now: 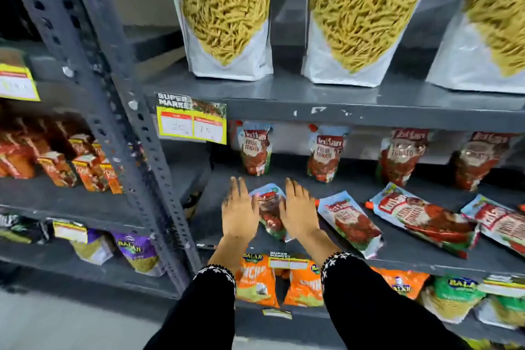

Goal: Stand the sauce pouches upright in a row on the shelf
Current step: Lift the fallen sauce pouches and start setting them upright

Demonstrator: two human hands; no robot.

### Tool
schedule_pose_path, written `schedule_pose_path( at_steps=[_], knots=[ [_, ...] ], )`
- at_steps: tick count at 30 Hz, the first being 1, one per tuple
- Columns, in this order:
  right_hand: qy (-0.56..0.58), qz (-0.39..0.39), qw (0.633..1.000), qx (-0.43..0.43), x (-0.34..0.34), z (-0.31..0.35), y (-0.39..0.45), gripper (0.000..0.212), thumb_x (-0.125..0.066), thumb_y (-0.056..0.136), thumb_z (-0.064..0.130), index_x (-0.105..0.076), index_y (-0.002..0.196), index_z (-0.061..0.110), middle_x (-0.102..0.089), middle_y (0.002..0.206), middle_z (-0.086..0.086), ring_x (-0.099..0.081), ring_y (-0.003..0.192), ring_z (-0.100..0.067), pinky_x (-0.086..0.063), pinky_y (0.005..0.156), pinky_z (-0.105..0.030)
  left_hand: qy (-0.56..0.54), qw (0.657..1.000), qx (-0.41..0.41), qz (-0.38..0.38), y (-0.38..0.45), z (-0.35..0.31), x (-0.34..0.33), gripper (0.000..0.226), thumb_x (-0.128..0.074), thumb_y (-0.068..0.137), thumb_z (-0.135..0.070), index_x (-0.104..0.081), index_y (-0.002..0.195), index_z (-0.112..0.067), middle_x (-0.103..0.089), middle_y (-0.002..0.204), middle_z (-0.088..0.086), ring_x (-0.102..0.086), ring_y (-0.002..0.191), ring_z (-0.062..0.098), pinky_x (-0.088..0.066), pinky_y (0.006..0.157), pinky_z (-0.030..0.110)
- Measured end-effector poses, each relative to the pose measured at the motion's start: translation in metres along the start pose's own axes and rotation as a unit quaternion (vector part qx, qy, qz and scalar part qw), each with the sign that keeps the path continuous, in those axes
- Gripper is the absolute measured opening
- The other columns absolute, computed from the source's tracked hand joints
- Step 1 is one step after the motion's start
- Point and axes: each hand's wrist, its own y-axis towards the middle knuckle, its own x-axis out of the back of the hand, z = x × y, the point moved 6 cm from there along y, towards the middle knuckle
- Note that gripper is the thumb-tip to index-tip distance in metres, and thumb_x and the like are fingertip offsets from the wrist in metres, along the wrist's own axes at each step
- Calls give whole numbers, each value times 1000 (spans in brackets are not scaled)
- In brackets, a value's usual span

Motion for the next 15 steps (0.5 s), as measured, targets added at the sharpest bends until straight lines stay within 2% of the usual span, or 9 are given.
schedule_pose_path(
  at_steps=[2,4,6,8,10,12,14,15],
  knots=[
    [52,58,996,-42,-19,-11,20,50,-37,96,30,-33,140,6,-42,142,-18,-43,128,-34,-39,103,-43,-85,990,102,45,13,12,-25,53,-35,98,-33,-31,140,-1,-38,146,21,-42,130,35,-36,105,41],
    [84,113,986,-90,-34,-24,39,45,-41,95,26,-40,133,2,-43,139,-21,-44,127,-37,-40,101,-43,-157,964,193,92,19,20,-47,46,-38,97,-30,-44,129,3,-50,133,26,-50,121,40,-42,98,43],
    [119,150,971,-140,-46,-32,59,44,-46,92,21,-46,130,0,-45,139,-23,-45,128,-37,-40,103,-41,-235,930,249,132,27,18,-64,41,-42,96,-26,-52,119,7,-58,124,28,-56,113,41,-48,93,44],
    [151,175,957,-172,-54,-35,70,42,-49,89,18,-52,126,-1,-52,136,-23,-50,125,-36,-43,102,-39,-323,888,296,138,34,18,-72,42,-56,90,-25,-55,116,8,-62,119,29,-60,109,40,-53,91,46],
    [191,194,940,-205,-64,-39,75,39,-53,88,18,-55,122,-2,-57,131,-23,-54,122,-35,-45,98,-37,-366,859,328,147,40,23,-86,51,-72,77,-23,-56,117,5,-64,118,26,-63,107,37,-54,91,47],
    [243,198,917,-247,-72,-47,79,33,-59,85,14,-60,112,-4,-63,120,-23,-61,112,-31,-48,89,-37,-375,848,333,170,43,25,-97,59,-78,70,-16,-55,120,6,-64,119,25,-63,108,36,-53,92,47],
    [338,203,870,-296,-74,-53,81,13,-64,78,1,-55,87,-1,-61,95,-20,-62,82,-25,-46,68,-35,-397,849,307,166,48,25,-98,47,-76,71,-6,-60,114,4,-66,117,25,-63,109,36,-53,94,47],
    [387,201,844,-314,-73,-54,83,19,-64,75,-6,-49,80,3,-57,85,-17,-56,69,-22,-43,60,-32,-410,854,281,151,53,25,-93,36,-73,73,-1,-64,108,1,-67,115,24,-64,106,34,-53,93,45]
  ],
)
